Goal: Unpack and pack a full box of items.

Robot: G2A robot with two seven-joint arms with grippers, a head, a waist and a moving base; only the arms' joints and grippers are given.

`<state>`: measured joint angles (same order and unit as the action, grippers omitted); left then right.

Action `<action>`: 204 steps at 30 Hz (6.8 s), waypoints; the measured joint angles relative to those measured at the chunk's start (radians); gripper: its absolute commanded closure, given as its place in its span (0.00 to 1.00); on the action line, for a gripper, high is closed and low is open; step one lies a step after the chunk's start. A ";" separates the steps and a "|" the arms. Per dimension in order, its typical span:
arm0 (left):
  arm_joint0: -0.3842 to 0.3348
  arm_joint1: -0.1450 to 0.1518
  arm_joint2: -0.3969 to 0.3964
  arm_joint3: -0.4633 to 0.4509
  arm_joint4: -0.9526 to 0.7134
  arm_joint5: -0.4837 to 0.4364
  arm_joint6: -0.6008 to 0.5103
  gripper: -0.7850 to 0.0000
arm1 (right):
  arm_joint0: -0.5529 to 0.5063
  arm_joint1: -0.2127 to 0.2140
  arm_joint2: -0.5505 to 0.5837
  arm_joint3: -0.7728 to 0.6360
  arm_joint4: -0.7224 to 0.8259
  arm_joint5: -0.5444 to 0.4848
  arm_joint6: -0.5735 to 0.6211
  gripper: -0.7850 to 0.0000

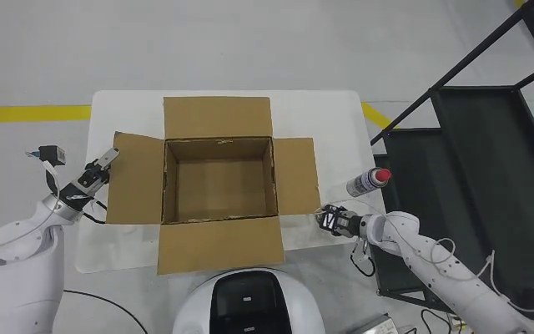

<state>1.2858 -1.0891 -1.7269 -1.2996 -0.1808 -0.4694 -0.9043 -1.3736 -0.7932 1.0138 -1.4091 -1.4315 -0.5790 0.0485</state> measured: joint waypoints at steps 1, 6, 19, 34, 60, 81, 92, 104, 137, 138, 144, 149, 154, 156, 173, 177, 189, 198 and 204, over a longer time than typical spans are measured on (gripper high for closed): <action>0.000 0.000 0.000 0.000 0.000 0.000 0.000 0.00 | 0.009 -0.005 -0.010 0.016 -0.003 0.004 -0.006 1.00; 0.000 0.000 0.000 0.000 0.000 0.000 0.000 0.00 | 0.036 -0.021 -0.035 0.071 -0.017 0.022 -0.030 0.61; 0.000 0.000 0.000 0.000 0.000 0.000 0.000 0.00 | -0.006 -0.011 0.029 0.070 -0.036 0.008 -0.119 0.00; 0.000 0.000 0.000 0.000 0.000 0.000 0.000 0.00 | -0.263 0.075 0.340 -0.207 -0.063 -0.139 -0.227 0.00; 0.000 0.000 0.000 0.000 0.000 0.000 0.000 0.00 | -0.104 0.009 0.133 -0.053 -0.196 -0.029 -0.189 0.18; 0.000 0.000 0.000 0.000 0.000 0.000 0.000 0.00 | 0.011 -0.049 0.024 0.123 -0.160 -0.011 -0.180 0.48; 0.000 0.000 0.000 0.000 0.000 0.000 0.000 0.00 | 0.034 -0.066 0.008 0.162 -0.157 0.009 -0.177 0.53; 0.000 0.000 0.000 0.000 0.000 0.000 0.000 0.00 | 0.030 -0.073 0.010 0.165 -0.175 0.017 -0.186 1.00; 0.000 0.000 0.000 0.000 0.000 0.000 0.000 0.00 | -0.009 -0.073 0.061 0.107 -0.206 0.006 -0.166 1.00; 0.000 0.000 0.000 0.000 0.000 0.000 0.000 0.00 | -0.009 -0.073 0.062 0.108 -0.208 0.005 -0.168 1.00; 0.000 0.000 0.000 0.000 0.000 0.000 0.000 0.00 | -0.041 -0.058 0.119 0.102 -0.205 -0.006 -0.200 1.00; 0.000 0.000 0.000 0.000 0.000 0.000 0.000 0.00 | -0.113 -0.030 0.212 0.025 -0.217 -0.037 -0.223 1.00; 0.000 0.000 0.000 0.000 0.000 0.000 0.000 0.00 | -0.204 -0.001 0.335 -0.100 -0.218 -0.065 -0.214 1.00; 0.000 0.000 0.000 0.000 0.000 0.000 0.000 0.00 | -0.235 0.007 0.384 -0.150 -0.211 -0.074 -0.198 1.00; 0.000 0.000 0.000 0.000 0.000 0.000 0.000 0.00 | -0.227 0.027 0.562 -0.423 -0.138 -0.197 -0.019 1.00; 0.000 0.000 0.000 0.000 0.000 0.000 0.000 0.00 | -0.159 0.025 0.540 -0.440 -0.112 -0.255 0.012 1.00; 0.000 0.000 0.000 0.000 0.000 0.000 0.000 0.00 | 0.144 -0.013 0.289 -0.386 -0.027 -0.349 0.073 1.00; 0.000 0.000 0.000 0.000 0.000 0.000 0.000 0.00 | 0.256 -0.039 0.175 -0.333 0.006 -0.355 0.087 1.00; 0.000 0.000 0.000 0.000 0.000 0.000 0.000 0.00 | 0.256 -0.039 0.176 -0.333 0.005 -0.355 0.087 1.00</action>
<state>1.2858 -1.0891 -1.7269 -1.2996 -0.1808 -0.4694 -0.9043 -1.1178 -0.8318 1.1895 -1.7420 -1.4262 -0.9336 0.1357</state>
